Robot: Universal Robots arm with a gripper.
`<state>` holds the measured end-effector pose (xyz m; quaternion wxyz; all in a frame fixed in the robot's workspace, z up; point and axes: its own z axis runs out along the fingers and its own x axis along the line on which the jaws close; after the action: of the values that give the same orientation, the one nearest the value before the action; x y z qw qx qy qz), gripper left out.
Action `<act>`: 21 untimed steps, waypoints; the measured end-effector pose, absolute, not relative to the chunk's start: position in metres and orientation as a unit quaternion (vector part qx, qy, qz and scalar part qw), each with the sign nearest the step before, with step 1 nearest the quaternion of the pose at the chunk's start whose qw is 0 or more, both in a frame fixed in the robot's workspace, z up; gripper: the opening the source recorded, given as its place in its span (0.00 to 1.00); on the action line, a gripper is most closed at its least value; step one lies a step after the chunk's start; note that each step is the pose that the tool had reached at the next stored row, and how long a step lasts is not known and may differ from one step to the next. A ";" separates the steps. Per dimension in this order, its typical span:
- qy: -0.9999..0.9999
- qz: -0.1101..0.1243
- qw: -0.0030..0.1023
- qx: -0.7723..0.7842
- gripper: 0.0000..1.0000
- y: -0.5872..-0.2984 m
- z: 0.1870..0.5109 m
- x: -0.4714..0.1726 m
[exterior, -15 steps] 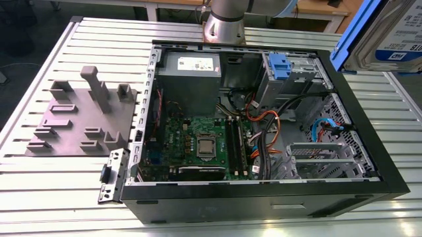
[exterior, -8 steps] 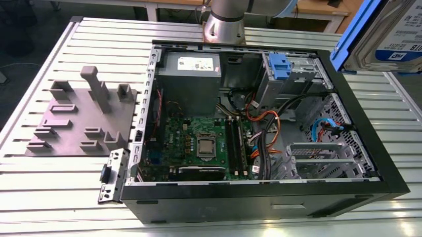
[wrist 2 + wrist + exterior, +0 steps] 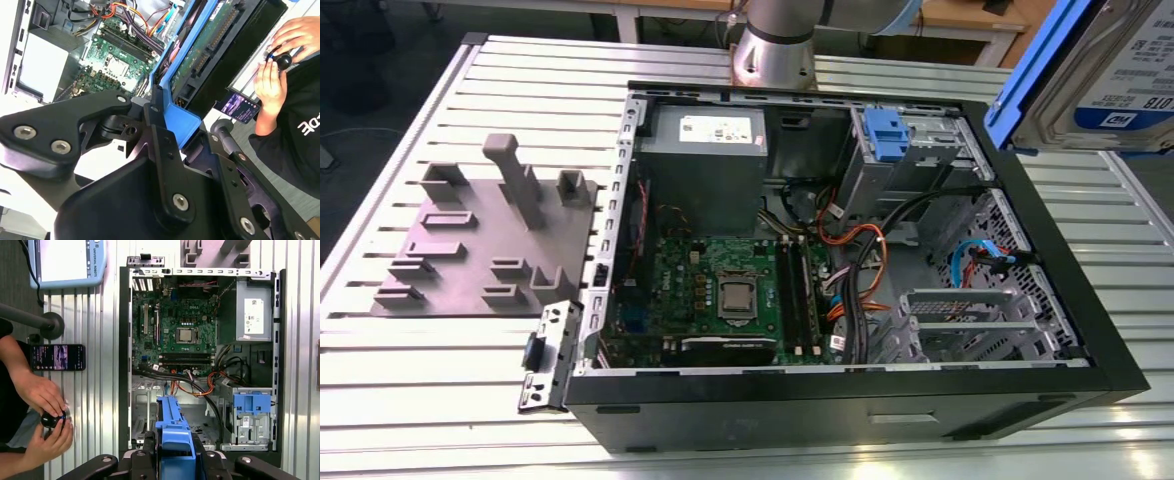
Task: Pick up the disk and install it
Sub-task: 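Insert the disk into the insertion slot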
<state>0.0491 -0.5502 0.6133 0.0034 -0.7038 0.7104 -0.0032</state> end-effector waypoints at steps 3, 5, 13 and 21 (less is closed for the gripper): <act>0.710 -0.003 0.004 -0.704 0.36 -0.550 0.612 0.049; 0.710 -0.003 0.004 -0.704 0.36 -0.550 0.610 0.049; 0.710 -0.003 0.004 -0.704 0.36 -0.550 0.606 0.049; 0.710 -0.003 0.004 -0.704 0.36 -0.550 0.606 0.049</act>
<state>0.0491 -0.5501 0.6058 0.0039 -0.7037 0.7104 -0.0027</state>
